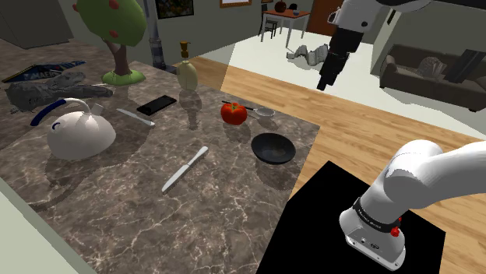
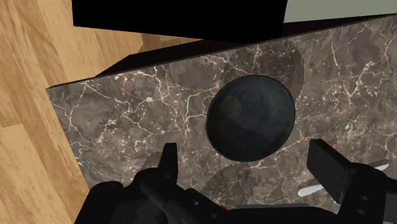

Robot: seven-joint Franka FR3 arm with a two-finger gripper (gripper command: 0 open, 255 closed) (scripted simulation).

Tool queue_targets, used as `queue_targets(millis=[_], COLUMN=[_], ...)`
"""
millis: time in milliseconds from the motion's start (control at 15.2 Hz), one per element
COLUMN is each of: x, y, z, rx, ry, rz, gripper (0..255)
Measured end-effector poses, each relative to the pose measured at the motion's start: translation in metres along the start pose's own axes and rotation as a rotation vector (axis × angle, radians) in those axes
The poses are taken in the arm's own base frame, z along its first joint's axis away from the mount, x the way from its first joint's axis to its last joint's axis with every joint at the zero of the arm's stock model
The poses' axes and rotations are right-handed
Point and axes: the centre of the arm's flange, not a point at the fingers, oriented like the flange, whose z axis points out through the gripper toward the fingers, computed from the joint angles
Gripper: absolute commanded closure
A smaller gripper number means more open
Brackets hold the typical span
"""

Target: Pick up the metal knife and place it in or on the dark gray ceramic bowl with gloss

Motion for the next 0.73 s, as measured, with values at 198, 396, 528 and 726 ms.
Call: queue_targets(millis=[198,396,528,726], x=[0.000,0.004,0.006,0.018], y=[-0.015,-0.049,-0.072,-0.107], z=[0.008,0.028,0.040,0.059], rx=[-0.006,-0.018,-0.027,-0.041], ry=[0.001,0.003,0.004,0.006], rz=[0.038,0.132,0.198,0.300], gripper=[0,0,0,0])
